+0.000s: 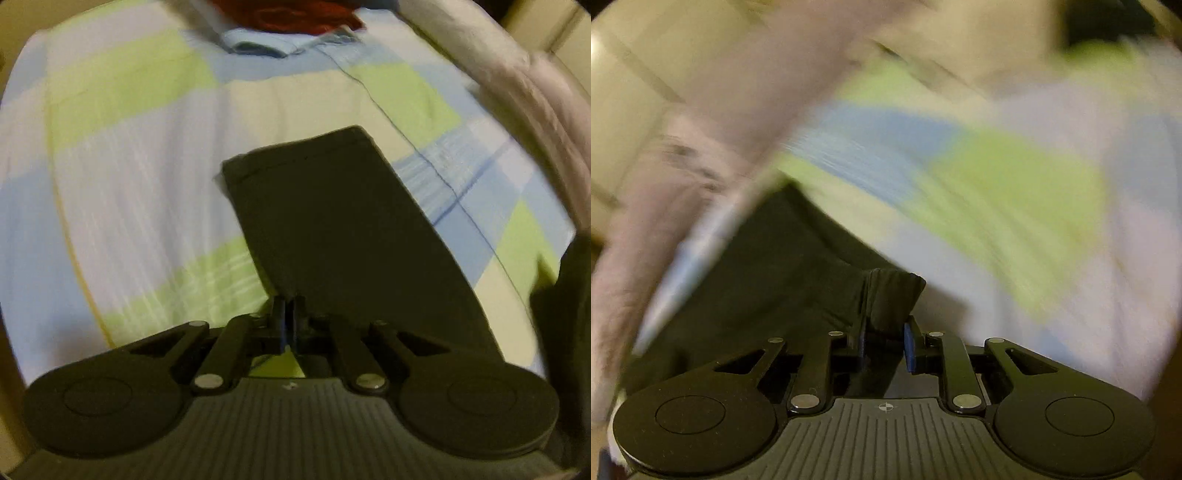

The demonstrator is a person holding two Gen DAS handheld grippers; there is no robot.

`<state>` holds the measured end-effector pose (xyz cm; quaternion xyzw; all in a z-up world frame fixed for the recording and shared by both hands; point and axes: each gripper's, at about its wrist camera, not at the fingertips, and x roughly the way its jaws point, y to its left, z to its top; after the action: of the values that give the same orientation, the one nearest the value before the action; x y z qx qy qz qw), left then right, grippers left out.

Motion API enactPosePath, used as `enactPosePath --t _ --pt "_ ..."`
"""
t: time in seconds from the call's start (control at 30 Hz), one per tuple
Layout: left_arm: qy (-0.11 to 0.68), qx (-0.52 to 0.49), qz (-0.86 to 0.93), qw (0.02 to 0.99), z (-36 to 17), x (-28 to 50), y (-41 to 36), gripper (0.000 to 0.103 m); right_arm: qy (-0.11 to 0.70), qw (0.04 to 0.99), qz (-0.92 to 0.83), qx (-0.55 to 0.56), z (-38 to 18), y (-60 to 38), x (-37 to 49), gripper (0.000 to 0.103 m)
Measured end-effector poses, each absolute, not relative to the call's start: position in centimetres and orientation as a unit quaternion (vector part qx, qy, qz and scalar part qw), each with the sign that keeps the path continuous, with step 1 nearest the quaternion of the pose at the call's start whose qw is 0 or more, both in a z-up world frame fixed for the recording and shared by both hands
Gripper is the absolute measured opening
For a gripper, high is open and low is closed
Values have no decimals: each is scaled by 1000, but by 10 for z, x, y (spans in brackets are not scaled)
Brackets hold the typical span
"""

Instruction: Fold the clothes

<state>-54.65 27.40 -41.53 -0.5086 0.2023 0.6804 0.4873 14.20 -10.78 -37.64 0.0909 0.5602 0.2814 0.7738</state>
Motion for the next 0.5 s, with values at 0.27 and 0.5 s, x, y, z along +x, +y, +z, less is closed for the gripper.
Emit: enactPosePath --t 0.27,0.5 --pt "162 -450 663 575 -353 -539 250 3 469 807 353 56 -325 -116 131 18" --pt "277 -462 671 509 -393 -540 214 4 545 790 277 45 -367 -130 138 28"
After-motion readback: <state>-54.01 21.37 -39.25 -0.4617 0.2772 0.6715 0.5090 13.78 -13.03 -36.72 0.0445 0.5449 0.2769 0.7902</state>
